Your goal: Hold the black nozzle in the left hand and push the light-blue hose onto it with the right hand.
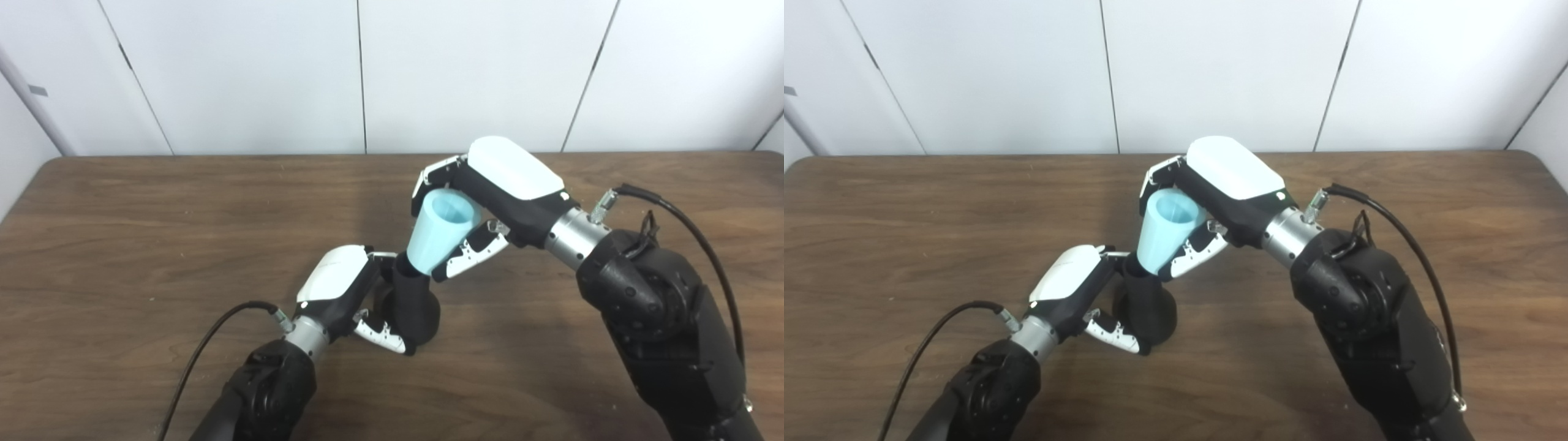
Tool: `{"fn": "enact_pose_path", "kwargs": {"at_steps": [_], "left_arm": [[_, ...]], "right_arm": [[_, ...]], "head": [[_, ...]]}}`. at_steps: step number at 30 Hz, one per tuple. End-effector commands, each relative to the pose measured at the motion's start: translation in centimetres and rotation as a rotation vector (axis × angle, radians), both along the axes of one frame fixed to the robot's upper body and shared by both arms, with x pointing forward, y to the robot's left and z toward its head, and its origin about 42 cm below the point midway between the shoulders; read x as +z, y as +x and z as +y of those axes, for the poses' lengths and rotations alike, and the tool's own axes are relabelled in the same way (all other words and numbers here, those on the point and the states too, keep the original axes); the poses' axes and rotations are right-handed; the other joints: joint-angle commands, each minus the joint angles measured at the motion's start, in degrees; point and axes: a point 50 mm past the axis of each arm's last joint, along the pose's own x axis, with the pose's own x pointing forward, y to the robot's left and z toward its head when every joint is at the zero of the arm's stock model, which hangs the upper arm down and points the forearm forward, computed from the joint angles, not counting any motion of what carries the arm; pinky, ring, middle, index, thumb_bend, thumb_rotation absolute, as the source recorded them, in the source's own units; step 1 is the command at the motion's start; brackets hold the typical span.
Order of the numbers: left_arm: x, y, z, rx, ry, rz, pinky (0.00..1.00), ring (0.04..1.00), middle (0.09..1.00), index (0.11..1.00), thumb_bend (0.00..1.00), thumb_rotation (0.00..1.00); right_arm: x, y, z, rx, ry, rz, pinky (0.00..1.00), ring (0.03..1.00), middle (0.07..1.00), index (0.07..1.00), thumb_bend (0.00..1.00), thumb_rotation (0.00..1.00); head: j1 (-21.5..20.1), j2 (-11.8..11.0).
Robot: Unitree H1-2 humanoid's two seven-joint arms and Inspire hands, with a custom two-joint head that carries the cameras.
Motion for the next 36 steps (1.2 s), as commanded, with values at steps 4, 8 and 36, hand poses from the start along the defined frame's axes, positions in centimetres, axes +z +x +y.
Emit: {"fn": "enact_pose_path", "kwargs": {"at_steps": [4,8,36], "left_arm": [[-2.8,-1.3,-0.6,-0.049,0.037,0.145,0.92,0.658,0.5,0.481,0.52,0.0],[-3.0,-1.3,-0.7,-0.049,0.039,0.147,0.92,0.659,0.5,0.481,0.52,0.0],[-2.8,-1.1,-0.5,-0.057,0.046,0.155,0.93,0.656,0.499,0.482,0.52,0.0]], "right_arm": [[2.3,-0.3,0.0,0.021,0.029,-0.069,0.31,0.423,0.511,0.508,0.5,0.0],[3.1,0.0,-0.5,0.013,0.03,-0.086,0.31,0.424,0.51,0.506,0.5,0.0],[2.7,-0.6,0.0,0.005,0.061,-0.086,0.33,0.408,0.501,0.497,0.5,0.0]], "head": [[-0.18,0.13],[-0.23,0.15],[0.06,0.37]]}}
